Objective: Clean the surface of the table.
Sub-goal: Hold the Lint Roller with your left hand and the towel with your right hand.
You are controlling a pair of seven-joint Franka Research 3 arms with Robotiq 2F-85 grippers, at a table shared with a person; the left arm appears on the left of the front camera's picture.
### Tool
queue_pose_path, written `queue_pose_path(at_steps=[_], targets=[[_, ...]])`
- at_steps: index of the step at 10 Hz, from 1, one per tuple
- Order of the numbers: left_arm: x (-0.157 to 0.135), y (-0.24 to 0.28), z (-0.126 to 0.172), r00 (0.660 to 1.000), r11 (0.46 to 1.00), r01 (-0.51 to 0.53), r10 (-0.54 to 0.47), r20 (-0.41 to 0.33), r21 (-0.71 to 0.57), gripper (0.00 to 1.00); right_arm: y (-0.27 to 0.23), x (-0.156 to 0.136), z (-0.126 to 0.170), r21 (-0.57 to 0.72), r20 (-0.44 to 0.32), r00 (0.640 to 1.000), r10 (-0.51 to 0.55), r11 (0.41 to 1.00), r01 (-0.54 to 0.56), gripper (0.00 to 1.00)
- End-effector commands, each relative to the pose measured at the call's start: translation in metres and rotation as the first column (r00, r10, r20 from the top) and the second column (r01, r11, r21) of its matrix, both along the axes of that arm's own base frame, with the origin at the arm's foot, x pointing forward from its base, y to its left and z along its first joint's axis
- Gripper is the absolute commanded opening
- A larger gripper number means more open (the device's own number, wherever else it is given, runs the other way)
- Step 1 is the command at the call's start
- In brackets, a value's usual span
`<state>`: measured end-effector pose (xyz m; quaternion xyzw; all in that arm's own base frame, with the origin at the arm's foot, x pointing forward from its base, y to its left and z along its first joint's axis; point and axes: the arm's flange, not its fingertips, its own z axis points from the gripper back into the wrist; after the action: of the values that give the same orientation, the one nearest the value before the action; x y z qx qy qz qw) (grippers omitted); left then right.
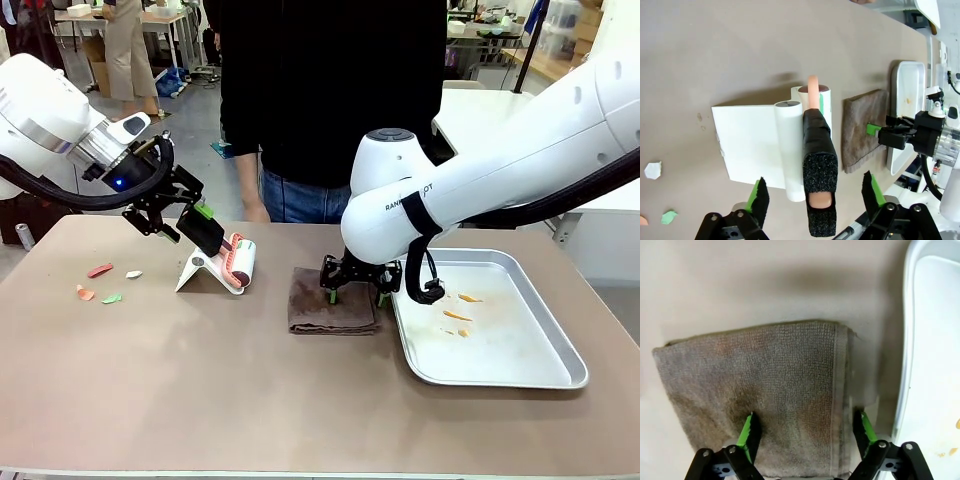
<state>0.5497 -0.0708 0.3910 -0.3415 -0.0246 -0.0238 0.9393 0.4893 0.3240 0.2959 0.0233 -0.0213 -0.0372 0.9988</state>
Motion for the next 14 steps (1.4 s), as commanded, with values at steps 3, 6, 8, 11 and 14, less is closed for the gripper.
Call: queue_pose_path(at_steps=[3, 6, 8, 11, 14], targets=[[-0.0005, -0.0012, 0.0008, 1.0, 1.0, -0.004, 0.004, -0.004, 0.017, 0.61, 0.0078, 0.003, -0.0023, -0.005, -0.004, 1.0, -0.019, 1.0, 0.019, 0.35], [-0.0009, -0.0026, 0.0005, 1.0, 1.0, 0.001, -0.001, -0.001, 0.025, 0.0, 0.0077, 0.0028, -0.0028, -0.004, -0.006, 1.0, -0.02, 1.0, 0.02, 0.0], [-0.0013, -0.0034, 0.0009, 1.0, 1.0, 0.003, -0.003, -0.003, 0.026, 0.0, 0.008, 0.0029, -0.003, -0.004, -0.008, 1.0, -0.017, 1.0, 0.017, 0.0], [-0.0012, -0.0041, 0.0016, 1.0, 1.0, 0.007, -0.007, 0.001, 0.03, 0.0, 0.0081, 0.003, -0.0034, 0.001, -0.011, 1.0, -0.016, 1.0, 0.016, 0.0], [-0.0024, -0.0043, 0.0043, 1.0, 1.0, 0.002, -0.002, 0.011, 0.023, 0.0, 0.0083, 0.0037, -0.0038, 0.005, -0.013, 1.0, -0.014, 1.0, 0.014, 0.0]])
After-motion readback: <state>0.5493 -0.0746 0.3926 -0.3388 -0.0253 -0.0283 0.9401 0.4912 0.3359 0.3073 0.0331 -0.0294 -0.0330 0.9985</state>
